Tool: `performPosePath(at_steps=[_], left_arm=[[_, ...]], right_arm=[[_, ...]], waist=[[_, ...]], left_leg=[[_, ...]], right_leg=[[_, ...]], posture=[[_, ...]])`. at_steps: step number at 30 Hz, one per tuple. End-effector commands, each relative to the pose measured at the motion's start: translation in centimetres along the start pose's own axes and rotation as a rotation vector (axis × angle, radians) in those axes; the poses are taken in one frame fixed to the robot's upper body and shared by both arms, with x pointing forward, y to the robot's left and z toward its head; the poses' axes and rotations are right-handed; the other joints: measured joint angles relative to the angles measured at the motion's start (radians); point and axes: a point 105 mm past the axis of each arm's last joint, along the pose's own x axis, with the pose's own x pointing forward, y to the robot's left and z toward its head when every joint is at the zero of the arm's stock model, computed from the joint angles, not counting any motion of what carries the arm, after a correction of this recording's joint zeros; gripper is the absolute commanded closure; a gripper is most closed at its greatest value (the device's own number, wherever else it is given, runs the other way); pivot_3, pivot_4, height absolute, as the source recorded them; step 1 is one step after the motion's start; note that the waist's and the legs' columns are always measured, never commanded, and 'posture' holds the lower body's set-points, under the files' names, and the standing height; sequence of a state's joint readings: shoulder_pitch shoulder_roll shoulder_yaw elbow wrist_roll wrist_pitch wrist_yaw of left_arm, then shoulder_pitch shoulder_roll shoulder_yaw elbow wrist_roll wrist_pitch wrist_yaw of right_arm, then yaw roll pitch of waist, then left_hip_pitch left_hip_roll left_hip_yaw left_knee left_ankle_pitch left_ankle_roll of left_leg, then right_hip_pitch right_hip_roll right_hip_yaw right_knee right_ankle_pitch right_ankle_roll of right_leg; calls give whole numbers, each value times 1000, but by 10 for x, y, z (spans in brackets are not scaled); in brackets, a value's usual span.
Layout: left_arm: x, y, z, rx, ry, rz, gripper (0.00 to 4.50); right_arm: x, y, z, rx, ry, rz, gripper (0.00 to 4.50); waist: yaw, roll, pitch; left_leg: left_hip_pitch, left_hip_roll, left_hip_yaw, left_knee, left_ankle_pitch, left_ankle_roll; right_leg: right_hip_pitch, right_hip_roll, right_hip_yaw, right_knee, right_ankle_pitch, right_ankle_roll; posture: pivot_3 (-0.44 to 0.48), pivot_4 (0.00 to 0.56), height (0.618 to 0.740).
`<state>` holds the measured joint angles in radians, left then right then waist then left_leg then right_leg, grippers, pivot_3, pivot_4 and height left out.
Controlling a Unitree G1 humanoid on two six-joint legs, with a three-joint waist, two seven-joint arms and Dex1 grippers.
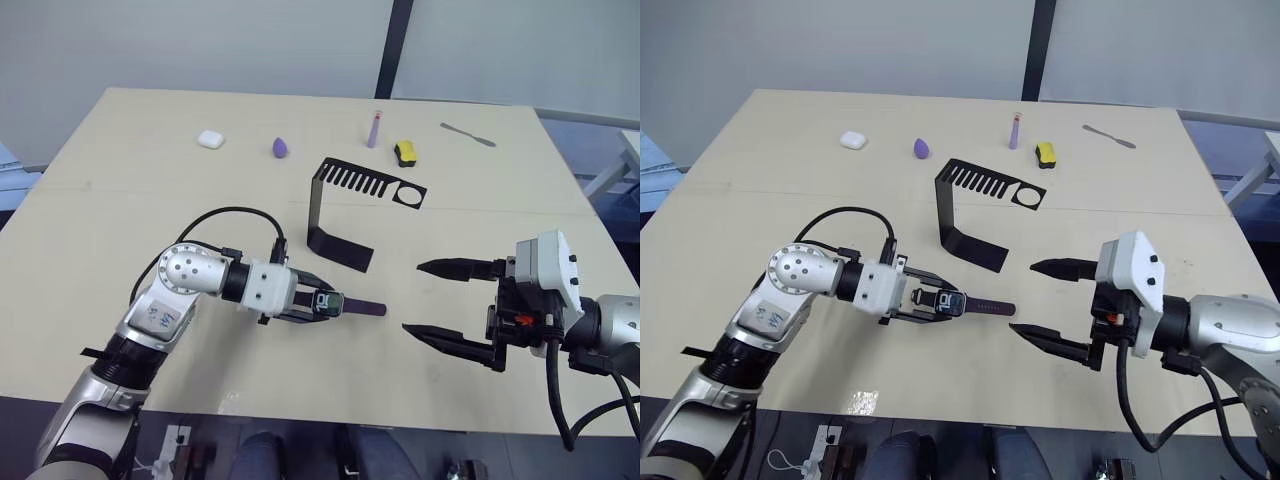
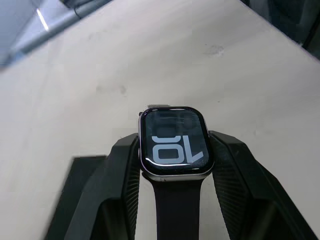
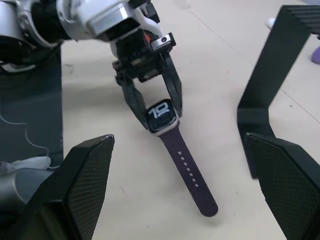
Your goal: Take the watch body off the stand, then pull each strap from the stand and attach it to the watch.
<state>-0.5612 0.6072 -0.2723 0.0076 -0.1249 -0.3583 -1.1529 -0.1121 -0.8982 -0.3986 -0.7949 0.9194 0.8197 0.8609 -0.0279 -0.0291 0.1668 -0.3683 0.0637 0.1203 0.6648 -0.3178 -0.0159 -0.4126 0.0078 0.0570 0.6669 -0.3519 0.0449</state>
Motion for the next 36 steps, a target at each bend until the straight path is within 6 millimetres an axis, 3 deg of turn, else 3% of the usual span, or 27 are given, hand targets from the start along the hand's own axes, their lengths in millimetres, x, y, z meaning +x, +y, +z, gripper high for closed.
performPosePath(at_steps=[1,6,13,14,16,18,20,26,32,36], left_arm=[[-5,11,8,238,-18,76,2921],[-6,10,9,338,-38,91,2921],[-6,12,7,288,-50,95,2921],[-5,14,6,177,-56,100,2921],[-4,13,1,-258,-76,69,2921],[-2,9,8,-581,-122,-1,2921],[0,9,13,-675,-143,-26,2921],[12,-3,-6,-671,-34,-64,2921],[25,-43,-23,-649,101,-188,2921],[36,-46,-37,-619,176,-173,2921]], right_arm=[[0,1,8,-47,-19,3,48],[1,0,6,-53,-16,-3,48],[3,1,3,-68,-1,-11,48],[3,1,2,-69,1,-16,48],[4,1,-2,-68,13,-23,48],[6,4,-6,-66,23,-22,48],[8,7,-9,-62,25,-19,48],[10,13,-14,-50,31,-24,48],[9,17,-18,-39,45,-32,48],[8,14,-21,-40,64,-35,48]], waist=[[0,0,0],[-2,0,0],[-2,0,0],[-2,0,0],[-2,0,0],[-4,0,0],[-4,0,0],[-3,0,0],[-3,0,0],[-1,0,0]], left_leg=[[-1,0,0,0,0,0],[-2,0,0,0,-1,2],[-1,0,1,1,-1,2],[-1,0,1,1,-1,2],[-1,0,1,1,-1,2],[-1,1,0,2,-1,2],[-1,1,0,2,-1,1],[-1,0,0,2,0,0],[-1,0,0,2,0,0],[-1,0,0,2,0,1]], right_leg=[[0,0,0,-1,0,0],[0,0,0,-4,2,3],[1,0,0,-2,2,3],[1,0,0,-2,2,3],[1,0,0,-2,2,3],[0,0,0,-1,2,3],[0,0,0,-1,1,3],[1,0,0,-1,1,3],[1,0,1,-2,1,3],[1,0,1,-1,1,3]], posture=[[0,150,740],[0,150,740],[0,150,740],[0,150,740],[0,150,740],[0,150,740],[0,150,740],[0,150,740],[0,150,740],[0,150,740]])
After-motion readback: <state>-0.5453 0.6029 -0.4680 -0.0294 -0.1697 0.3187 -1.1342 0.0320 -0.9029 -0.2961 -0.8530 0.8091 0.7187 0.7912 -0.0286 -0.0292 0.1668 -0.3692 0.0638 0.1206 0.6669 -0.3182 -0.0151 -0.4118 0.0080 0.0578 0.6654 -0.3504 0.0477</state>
